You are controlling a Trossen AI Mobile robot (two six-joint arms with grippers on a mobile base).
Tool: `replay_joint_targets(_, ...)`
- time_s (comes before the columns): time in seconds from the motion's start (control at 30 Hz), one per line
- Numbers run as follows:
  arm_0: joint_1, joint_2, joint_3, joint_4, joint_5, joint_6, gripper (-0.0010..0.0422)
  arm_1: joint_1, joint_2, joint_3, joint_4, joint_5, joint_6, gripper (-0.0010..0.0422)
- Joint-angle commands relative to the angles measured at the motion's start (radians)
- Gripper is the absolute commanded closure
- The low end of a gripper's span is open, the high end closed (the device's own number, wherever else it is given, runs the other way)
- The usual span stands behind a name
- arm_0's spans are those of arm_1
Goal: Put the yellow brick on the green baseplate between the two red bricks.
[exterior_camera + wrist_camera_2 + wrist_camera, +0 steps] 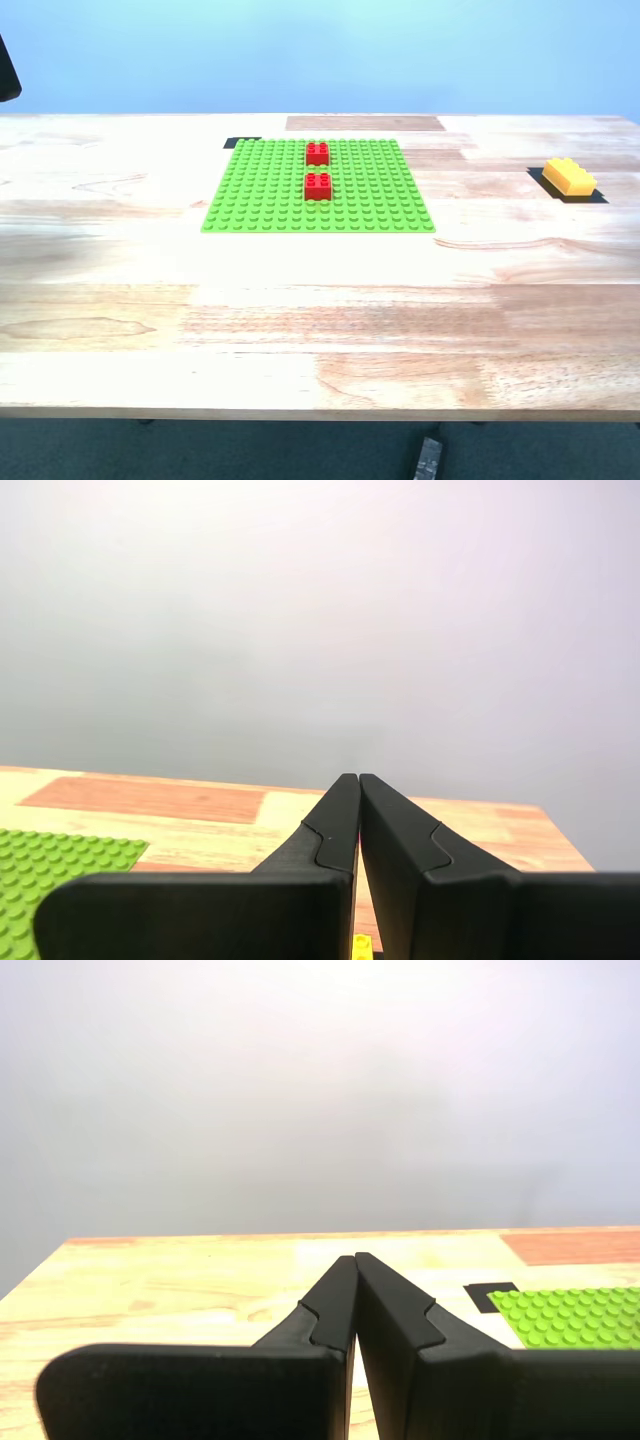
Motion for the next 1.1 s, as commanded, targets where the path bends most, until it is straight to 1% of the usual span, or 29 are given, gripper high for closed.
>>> replay_joint_targets(0.03, 0.000, 0.000, 0.000, 0.003, 0.000, 0.001, 0.0412, 0.000, 0.000, 0.000, 0.001, -0.002, 0.006, 0.0412)
replay_joint_targets(0.13, 0.000, 0.000, 0.000, 0.003, 0.000, 0.001, 0.0412, 0.000, 0.000, 0.000, 0.000, -0.002, 0.006, 0.0412)
replay_joint_targets(0.23, 0.000, 0.000, 0.003, 0.002, 0.008, 0.001, 0.0413, 0.000, 0.003, 0.000, -0.002, -0.002, 0.064, 0.0413)
replay_joint_targets(0.27, 0.000, 0.000, 0.008, 0.001, 0.035, 0.002, 0.0412, 0.000, 0.005, 0.000, 0.002, -0.003, 0.084, 0.0413)
replay_joint_targets(0.33, 0.000, 0.002, 0.032, 0.001, 0.117, 0.019, 0.0413, 0.000, 0.006, 0.004, -0.006, -0.003, 0.092, 0.0413)
replay_joint_targets(0.4, 0.000, 0.019, 0.077, -0.036, 0.155, 0.021, 0.0412, 0.000, 0.014, 0.026, -0.043, -0.002, 0.092, 0.0413)
replay_joint_targets(0.47, 0.000, 0.047, 0.142, -0.124, 0.169, 0.042, 0.0413, 0.000, 0.035, 0.059, -0.081, -0.002, 0.121, 0.0413)
replay_joint_targets(0.5, 0.000, 0.067, 0.175, -0.170, 0.192, 0.055, 0.0412, 0.000, 0.051, 0.076, -0.091, -0.002, 0.140, 0.0413)
replay_joint_targets(0.6, 0.000, 0.125, 0.276, -0.293, 0.282, 0.052, 0.0412, 0.000, 0.114, 0.140, -0.123, -0.002, 0.202, 0.0413)
replay_joint_targets(0.67, 0.000, 0.164, 0.342, -0.369, 0.346, 0.055, 0.0413, 0.000, 0.166, 0.194, -0.161, -0.002, 0.222, 0.0413)
replay_joint_targets(0.77, 0.000, 0.231, 0.429, -0.453, 0.456, 0.056, 0.0413, 0.000, 0.266, 0.283, -0.233, -0.002, 0.213, 0.0413)
replay_joint_targets(0.9, 0.000, 0.306, 0.527, -0.560, 0.598, 0.097, 0.0413, 0.000, 0.429, 0.419, -0.352, -0.002, 0.213, 0.0413)
replay_joint_targets(0.97, 0.000, 0.339, 0.568, -0.612, 0.634, 0.100, 0.0413, 0.000, 0.522, 0.495, -0.418, -0.002, 0.186, 0.0413)
replay_joint_targets(1.03, 0.000, 0.368, 0.600, -0.649, 0.640, 0.104, 0.0412, 0.000, 0.622, 0.577, -0.502, -0.002, 0.141, 0.0413)
replay_joint_targets(1.1, 0.000, 0.383, 0.621, -0.676, 0.640, 0.137, 0.0413, 0.000, 0.726, 0.669, -0.605, -0.010, 0.103, 0.0413)
